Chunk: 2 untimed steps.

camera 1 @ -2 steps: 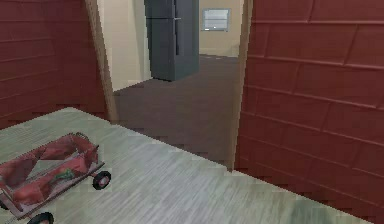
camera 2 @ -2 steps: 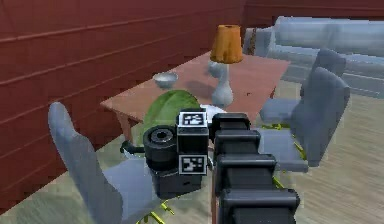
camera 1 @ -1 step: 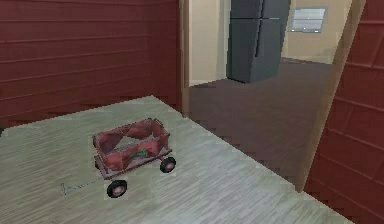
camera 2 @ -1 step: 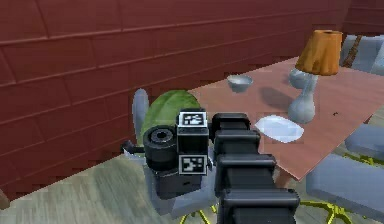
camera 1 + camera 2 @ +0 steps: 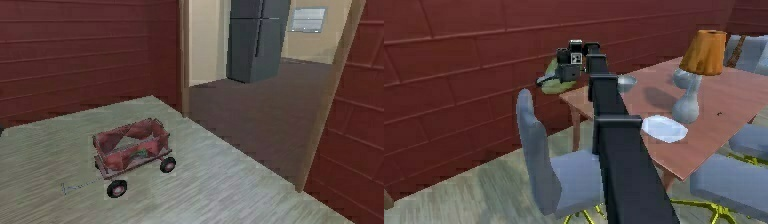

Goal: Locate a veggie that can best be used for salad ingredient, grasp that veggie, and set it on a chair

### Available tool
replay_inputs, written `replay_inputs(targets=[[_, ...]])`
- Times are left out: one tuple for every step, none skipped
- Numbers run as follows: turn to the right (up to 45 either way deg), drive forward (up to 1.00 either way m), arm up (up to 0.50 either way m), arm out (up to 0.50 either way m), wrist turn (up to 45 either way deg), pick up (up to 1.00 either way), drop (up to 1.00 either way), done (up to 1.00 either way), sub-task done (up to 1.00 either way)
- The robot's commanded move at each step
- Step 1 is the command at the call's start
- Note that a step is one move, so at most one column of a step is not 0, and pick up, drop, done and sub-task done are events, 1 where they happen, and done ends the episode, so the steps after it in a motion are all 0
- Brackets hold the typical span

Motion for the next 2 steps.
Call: replay_inputs(targets=[[0.0,0.00,0.00,0.00,24.0,0.00,0.00,0.00,0.00],[0.0,0.00,-0.30,0.00,0.0,0.00,0.00,0.00,0.00]])
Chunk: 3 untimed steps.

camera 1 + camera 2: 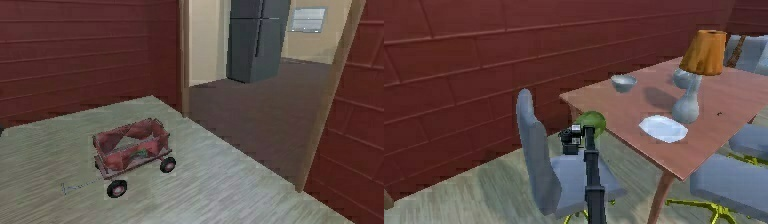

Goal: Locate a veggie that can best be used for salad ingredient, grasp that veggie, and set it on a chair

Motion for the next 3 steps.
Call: replay_inputs(targets=[[0.0,0.00,-0.32,0.00,0.0,0.00,0.00,0.00,0.00],[0.0,0.00,0.00,0.00,0.0,0.00,1.00,0.00,0.00],[0.0,0.00,0.10,0.00,0.0,0.00,0.00,0.00,0.00]])
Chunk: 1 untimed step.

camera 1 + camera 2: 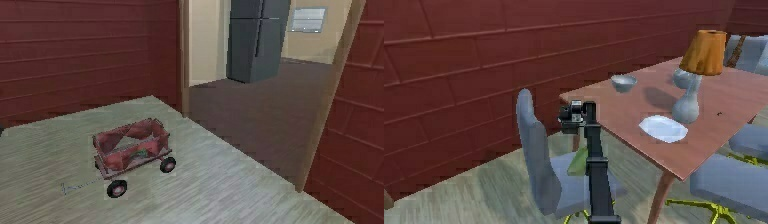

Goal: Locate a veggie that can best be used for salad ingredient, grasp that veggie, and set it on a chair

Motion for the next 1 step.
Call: replay_inputs(targets=[[0.0,0.00,0.00,-0.08,0.0,0.00,0.00,0.00,0.00]])
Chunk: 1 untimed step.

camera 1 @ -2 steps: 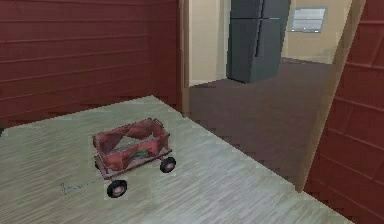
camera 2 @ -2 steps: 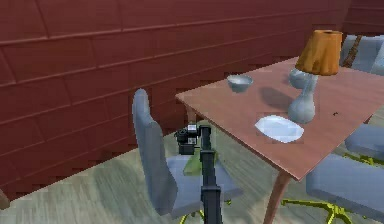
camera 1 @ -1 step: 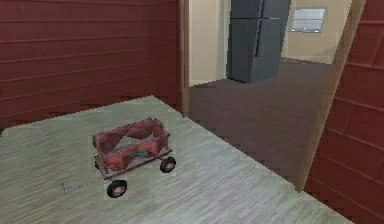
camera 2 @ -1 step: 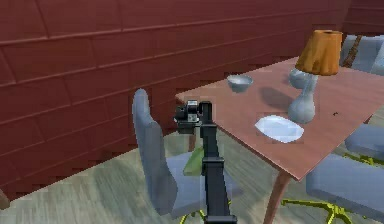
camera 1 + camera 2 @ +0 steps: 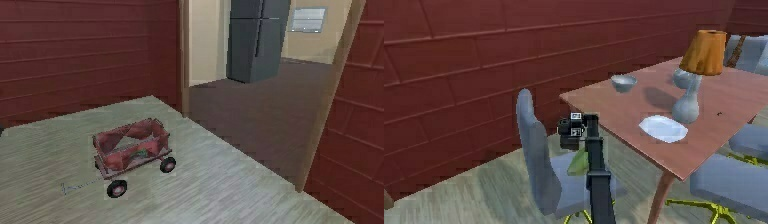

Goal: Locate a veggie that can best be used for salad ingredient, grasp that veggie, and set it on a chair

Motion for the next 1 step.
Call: replay_inputs(targets=[[0.0,0.00,0.00,0.00,0.0,0.00,0.00,1.00,0.00]])
